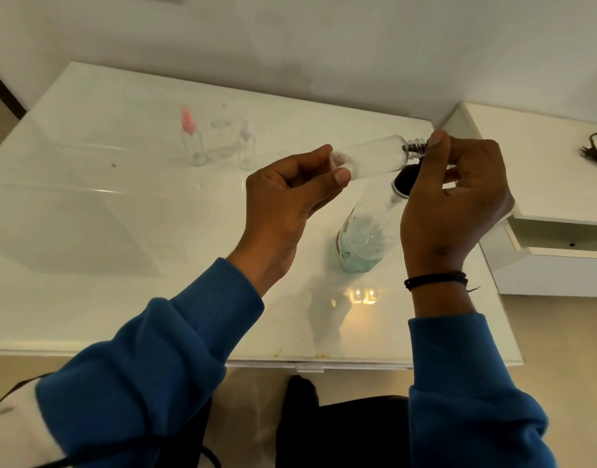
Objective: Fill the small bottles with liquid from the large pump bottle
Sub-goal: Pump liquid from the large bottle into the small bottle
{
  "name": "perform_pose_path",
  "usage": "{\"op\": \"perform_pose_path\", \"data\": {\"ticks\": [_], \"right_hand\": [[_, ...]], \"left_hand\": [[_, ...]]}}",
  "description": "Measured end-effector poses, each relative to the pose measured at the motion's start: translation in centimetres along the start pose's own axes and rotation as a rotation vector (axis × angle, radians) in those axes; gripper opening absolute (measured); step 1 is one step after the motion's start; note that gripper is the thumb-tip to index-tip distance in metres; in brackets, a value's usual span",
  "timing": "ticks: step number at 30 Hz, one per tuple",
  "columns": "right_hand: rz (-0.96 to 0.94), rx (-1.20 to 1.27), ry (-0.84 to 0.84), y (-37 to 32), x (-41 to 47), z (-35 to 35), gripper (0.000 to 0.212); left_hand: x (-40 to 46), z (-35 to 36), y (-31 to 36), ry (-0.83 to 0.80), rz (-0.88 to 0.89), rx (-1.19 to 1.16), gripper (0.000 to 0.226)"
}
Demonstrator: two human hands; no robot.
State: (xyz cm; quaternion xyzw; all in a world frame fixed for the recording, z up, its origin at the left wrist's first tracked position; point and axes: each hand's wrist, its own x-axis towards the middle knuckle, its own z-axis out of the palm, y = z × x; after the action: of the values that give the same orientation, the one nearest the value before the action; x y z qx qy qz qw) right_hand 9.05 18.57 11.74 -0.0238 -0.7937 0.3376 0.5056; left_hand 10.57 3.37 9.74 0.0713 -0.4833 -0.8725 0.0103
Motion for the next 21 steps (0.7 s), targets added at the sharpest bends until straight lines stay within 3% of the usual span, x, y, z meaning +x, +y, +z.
{"op": "perform_pose_path", "data": {"ticks": [21], "right_hand": [[-0.011,0.039,0.051,0.59,-0.31,0.14,0.026]], "left_hand": [[-0.23,-0.01,0.24,-0.034,0.006,0.015,0.046]]}}
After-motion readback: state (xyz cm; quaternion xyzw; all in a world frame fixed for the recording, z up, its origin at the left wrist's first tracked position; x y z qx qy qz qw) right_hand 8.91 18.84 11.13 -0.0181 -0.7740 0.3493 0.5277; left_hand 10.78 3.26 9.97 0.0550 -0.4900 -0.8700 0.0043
